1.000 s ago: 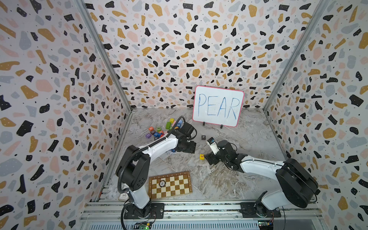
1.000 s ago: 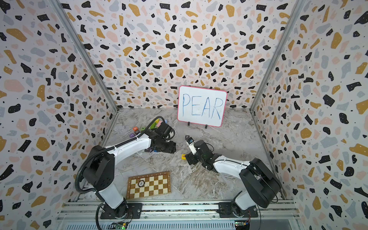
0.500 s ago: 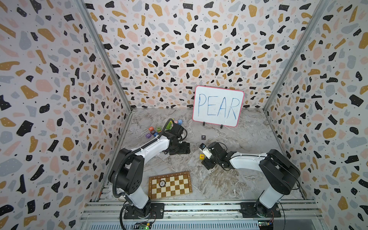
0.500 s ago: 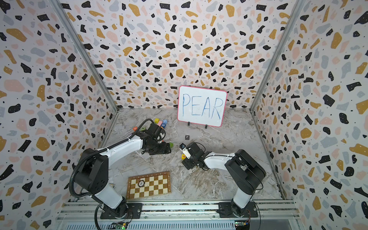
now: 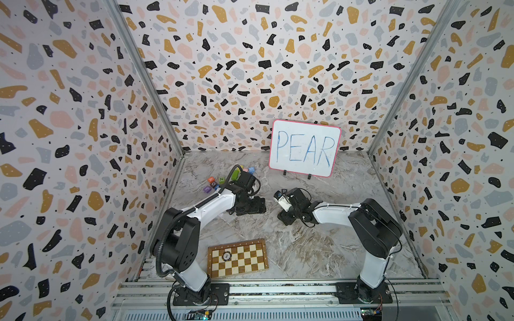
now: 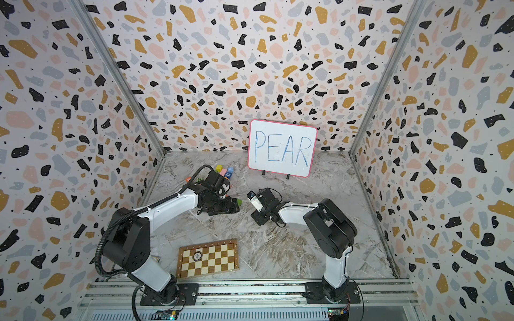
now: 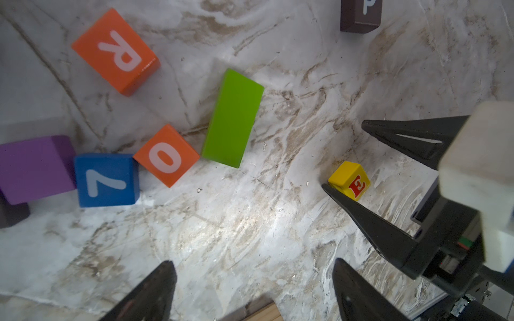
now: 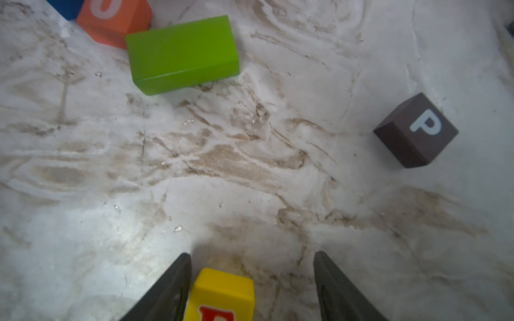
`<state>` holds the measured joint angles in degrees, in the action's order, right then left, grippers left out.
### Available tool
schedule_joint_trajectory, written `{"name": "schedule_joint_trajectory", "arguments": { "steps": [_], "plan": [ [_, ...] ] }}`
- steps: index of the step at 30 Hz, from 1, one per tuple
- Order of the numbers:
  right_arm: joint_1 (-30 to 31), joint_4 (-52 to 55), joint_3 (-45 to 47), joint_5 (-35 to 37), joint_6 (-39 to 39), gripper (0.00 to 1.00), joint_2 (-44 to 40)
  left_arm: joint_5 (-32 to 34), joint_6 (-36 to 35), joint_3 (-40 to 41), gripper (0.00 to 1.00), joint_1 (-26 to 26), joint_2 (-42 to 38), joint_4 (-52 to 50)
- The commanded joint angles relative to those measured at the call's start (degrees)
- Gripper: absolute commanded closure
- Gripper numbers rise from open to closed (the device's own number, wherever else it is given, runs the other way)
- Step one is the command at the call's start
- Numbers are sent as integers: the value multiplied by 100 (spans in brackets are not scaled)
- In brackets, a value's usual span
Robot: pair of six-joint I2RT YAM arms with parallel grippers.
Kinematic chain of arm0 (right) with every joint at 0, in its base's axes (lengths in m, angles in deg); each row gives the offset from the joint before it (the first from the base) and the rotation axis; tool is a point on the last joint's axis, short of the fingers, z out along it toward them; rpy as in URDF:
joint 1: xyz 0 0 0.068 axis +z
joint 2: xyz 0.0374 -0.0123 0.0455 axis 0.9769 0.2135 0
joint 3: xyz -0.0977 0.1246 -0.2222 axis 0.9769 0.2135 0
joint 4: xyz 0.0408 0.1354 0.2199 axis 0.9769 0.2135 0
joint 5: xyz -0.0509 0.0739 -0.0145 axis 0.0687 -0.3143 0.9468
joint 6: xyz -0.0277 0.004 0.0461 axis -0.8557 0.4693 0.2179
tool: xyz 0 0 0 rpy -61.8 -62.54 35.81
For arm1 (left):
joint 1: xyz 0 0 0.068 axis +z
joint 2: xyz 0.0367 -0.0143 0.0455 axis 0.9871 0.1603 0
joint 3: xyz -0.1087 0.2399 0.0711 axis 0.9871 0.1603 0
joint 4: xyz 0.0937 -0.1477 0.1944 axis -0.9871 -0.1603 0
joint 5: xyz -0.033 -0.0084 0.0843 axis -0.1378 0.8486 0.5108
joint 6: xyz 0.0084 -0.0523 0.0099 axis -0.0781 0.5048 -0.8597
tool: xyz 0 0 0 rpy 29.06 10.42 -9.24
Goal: Spell the uppercase word “pear” with letter blocks
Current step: Pick up the letter block from the center of the board.
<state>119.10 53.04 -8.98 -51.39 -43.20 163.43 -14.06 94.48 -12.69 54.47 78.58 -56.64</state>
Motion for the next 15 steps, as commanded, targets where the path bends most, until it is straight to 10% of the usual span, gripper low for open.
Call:
{"name": "schedule_joint_trajectory", "arguments": {
  "steps": [1,15],
  "plan": [
    [-56,573,-173,-144,28,32,31,-23,1,46,13,38,-156,83],
    [-22,1579,-670,-378,980,44,160,-13,8,43,11,79,-103,150]
  ]
}}
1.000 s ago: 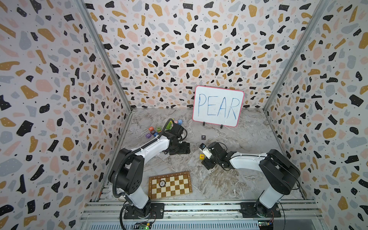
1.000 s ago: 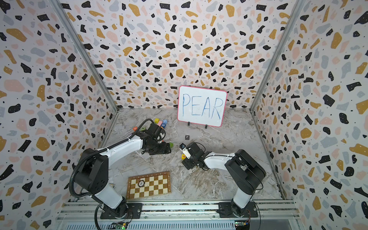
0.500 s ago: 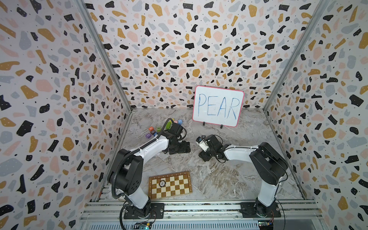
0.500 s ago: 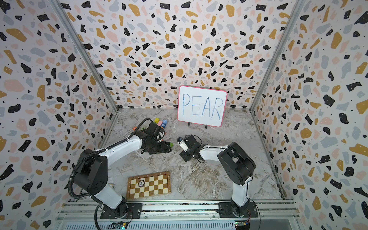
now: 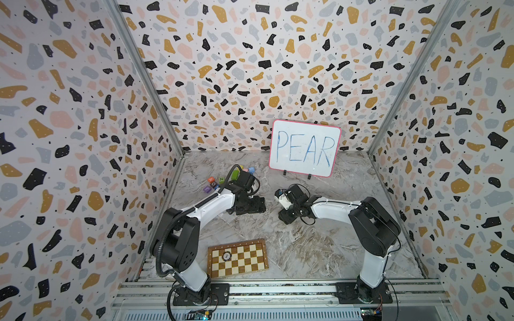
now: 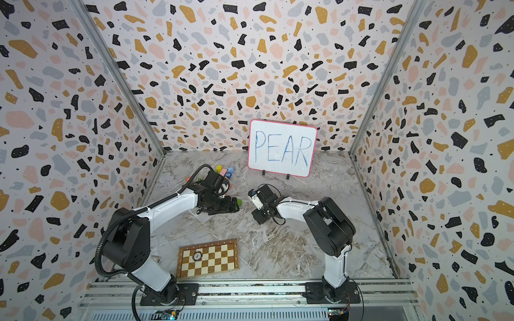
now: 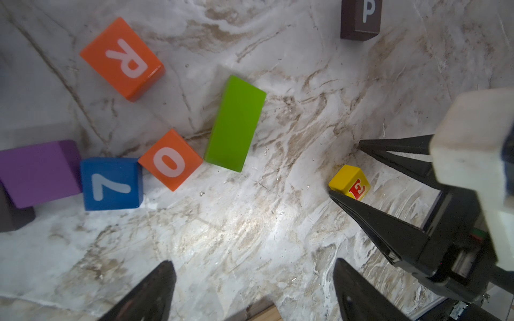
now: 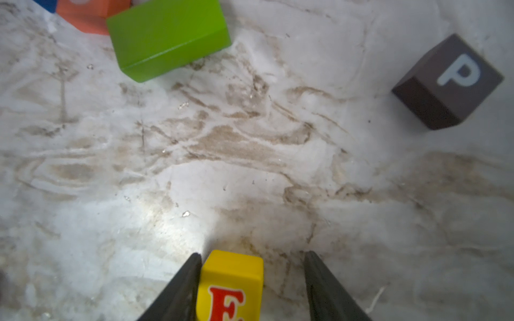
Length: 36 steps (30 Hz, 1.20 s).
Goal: Spell the uppercase word “pear” with letter blocks
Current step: Pick up the letter block from the center of the board.
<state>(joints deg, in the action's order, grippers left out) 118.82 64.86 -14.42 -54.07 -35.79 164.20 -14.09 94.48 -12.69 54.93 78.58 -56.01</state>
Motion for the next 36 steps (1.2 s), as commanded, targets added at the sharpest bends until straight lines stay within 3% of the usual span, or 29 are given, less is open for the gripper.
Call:
{"name": "schedule_joint_trajectory", "arguments": {
  "steps": [1,7,18,26,31,36],
  "plan": [
    [7,399,-147,-119,257,46,94,-3,9,44,11,44,-114,78],
    [69,458,-203,-126,377,56,47,102,-18,26,8,104,-214,20],
    [46,581,-286,157,816,65,-280,287,-66,-144,1,115,-261,-181],
    [-728,239,-290,486,1561,68,-614,303,-80,-741,1,128,-89,-284],
    [-1071,70,-551,712,2155,78,-272,227,-125,-1107,1,132,159,-319],
    [-1168,44,-988,900,2380,78,155,222,-150,-1270,1,132,301,-350]
  ]
}}
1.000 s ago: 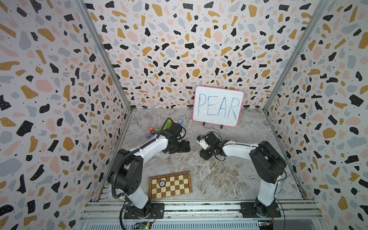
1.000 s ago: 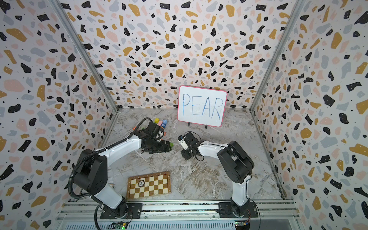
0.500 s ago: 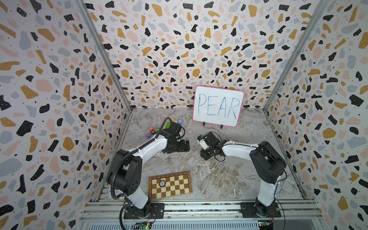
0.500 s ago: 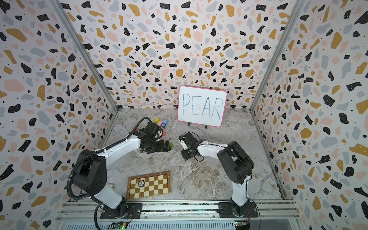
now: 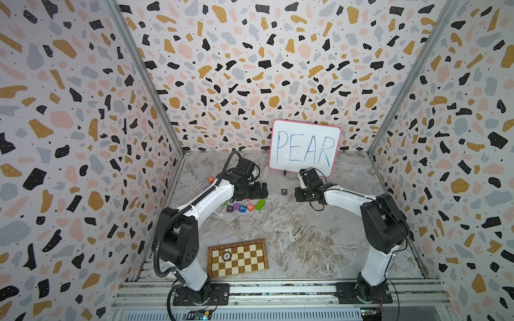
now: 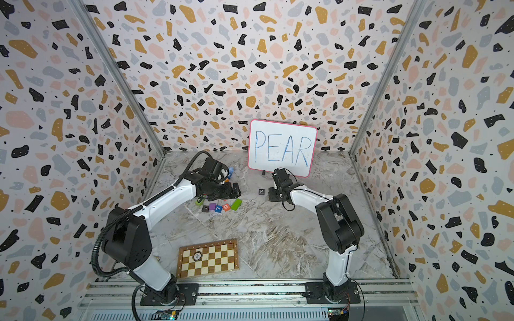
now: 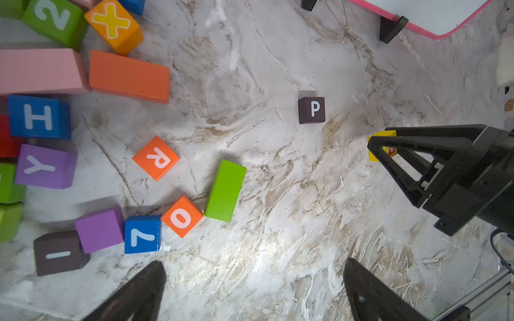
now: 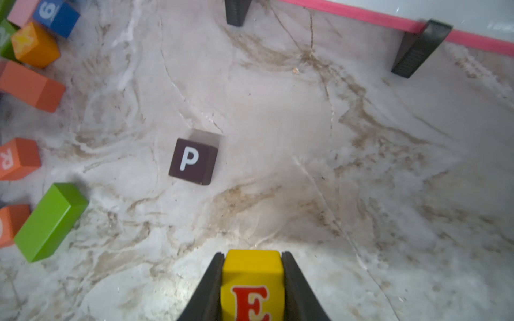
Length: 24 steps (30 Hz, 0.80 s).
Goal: Spell the uppercase word “pear” with letter blocks
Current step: Pick up the letter block from the center of the board, then place the letter block at the center of the board.
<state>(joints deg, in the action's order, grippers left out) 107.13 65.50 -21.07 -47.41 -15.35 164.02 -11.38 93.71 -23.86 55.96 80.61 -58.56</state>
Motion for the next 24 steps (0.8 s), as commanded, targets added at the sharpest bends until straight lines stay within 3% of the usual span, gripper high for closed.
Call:
{"name": "schedule_joint_trajectory", "arguments": {
  "steps": [1,24],
  "plan": [
    [-1,70,-475,285,392,78,293,-59,-74,-163,1,25,116,-101],
    [157,597,-1745,641,778,75,1510,-185,30,60,1,188,20,-24]
  ]
}}
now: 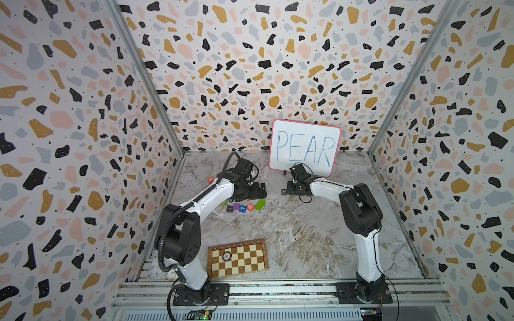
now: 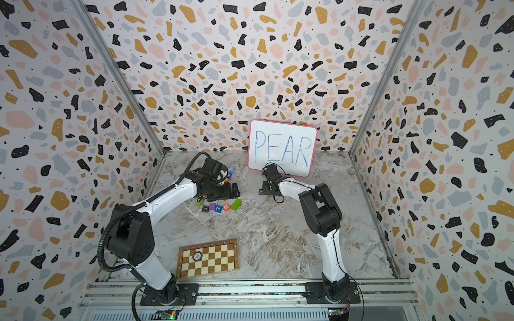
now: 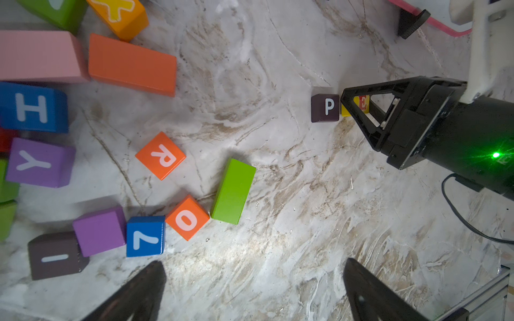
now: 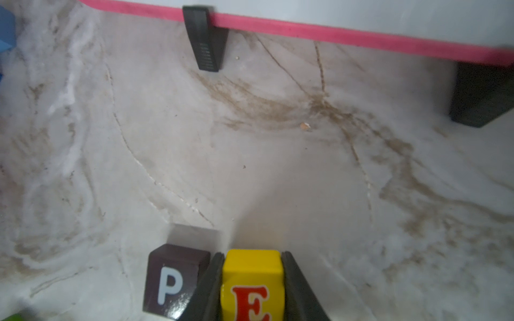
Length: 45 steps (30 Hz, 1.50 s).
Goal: Spell the uppercase word “pear” with letter blocks
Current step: Place the letter block at the center of the board.
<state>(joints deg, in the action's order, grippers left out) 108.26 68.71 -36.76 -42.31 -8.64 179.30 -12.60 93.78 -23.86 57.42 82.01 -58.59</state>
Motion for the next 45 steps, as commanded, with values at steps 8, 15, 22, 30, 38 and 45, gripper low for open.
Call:
{"name": "schedule_joint_trajectory", "arguments": {
  "steps": [8,15,22,30,38,45],
  "plan": [
    [91,301,-140,247,226,68,8,-89,36,76,1,50,-126,-9],
    [118,496,-285,342,305,63,96,-64,43,112,1,60,-178,-5],
    [118,521,-293,358,345,58,79,-98,85,129,1,63,-182,41],
    [116,498,-303,404,401,61,79,-141,130,154,1,61,-191,80],
    [163,548,-278,522,645,68,61,-140,170,184,1,66,-200,105],
    [258,616,-286,626,735,69,83,-159,179,206,1,67,-224,131]
  ]
}}
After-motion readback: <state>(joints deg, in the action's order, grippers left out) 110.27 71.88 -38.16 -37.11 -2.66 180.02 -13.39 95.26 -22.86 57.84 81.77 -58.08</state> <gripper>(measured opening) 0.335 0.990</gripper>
